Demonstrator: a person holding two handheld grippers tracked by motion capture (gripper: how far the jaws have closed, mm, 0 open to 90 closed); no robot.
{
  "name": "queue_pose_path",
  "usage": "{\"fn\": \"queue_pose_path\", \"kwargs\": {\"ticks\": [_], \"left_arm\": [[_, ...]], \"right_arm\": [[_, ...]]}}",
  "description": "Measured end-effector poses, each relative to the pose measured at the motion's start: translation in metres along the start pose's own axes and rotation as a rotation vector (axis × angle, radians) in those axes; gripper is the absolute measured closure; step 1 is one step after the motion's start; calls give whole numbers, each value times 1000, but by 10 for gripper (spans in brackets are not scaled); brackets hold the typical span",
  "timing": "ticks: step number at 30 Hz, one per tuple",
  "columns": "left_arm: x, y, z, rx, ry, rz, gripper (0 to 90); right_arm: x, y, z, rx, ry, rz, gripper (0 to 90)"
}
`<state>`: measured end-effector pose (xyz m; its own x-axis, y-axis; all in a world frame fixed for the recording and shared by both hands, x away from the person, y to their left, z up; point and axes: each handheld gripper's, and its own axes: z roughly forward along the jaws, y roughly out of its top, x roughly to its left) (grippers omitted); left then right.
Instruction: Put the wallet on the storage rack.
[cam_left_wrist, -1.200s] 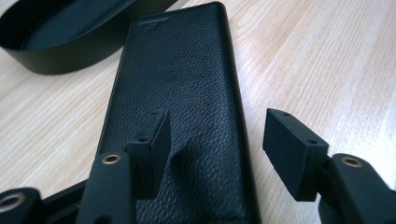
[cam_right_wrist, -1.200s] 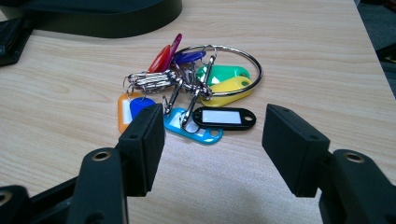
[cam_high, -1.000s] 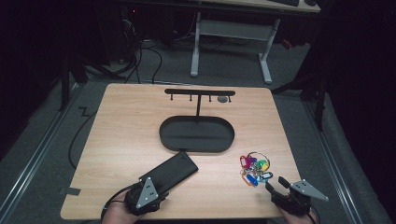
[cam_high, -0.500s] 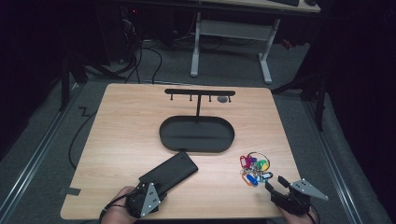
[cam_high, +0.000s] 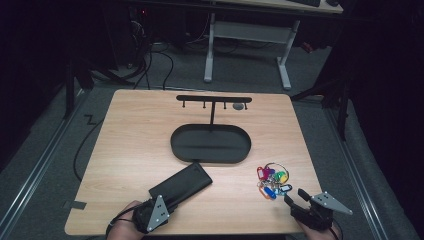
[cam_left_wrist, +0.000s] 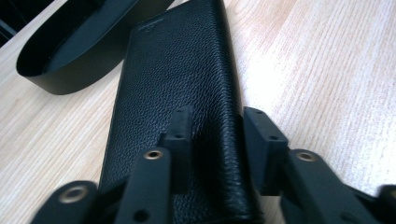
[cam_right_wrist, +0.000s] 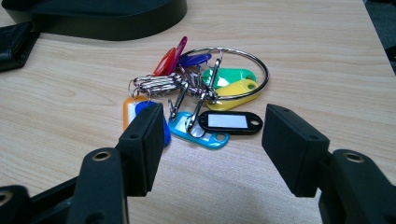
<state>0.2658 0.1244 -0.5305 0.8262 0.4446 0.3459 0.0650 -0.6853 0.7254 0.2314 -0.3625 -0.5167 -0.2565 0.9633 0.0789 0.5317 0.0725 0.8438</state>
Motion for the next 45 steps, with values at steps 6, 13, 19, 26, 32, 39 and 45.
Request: {"fn": "queue_pose_path", "kwargs": {"ticks": [6,13,19,26,32,39,45], "left_arm": [[1,1,-2,0,12,-7,718],[2,3,-6,-13,23,-17,754],[6,5,-13,-46,32,-56,780],[12,5,-25,-101,24,-119,791],[18,5,-35,-149,21,-170,798],[21,6,-42,-191,8,-210,805],[23,8,-47,-227,-18,-250,808]], "right_arm": [[-1,0,0,0,3,4,396],[-1,0,-1,-3,3,5,396],[-3,0,-1,-6,4,10,397],[-3,0,-1,-5,2,12,399],[-3,0,-1,-3,3,15,399],[-3,0,-1,-4,4,14,401],[-3,0,-1,-4,4,14,401]]}}
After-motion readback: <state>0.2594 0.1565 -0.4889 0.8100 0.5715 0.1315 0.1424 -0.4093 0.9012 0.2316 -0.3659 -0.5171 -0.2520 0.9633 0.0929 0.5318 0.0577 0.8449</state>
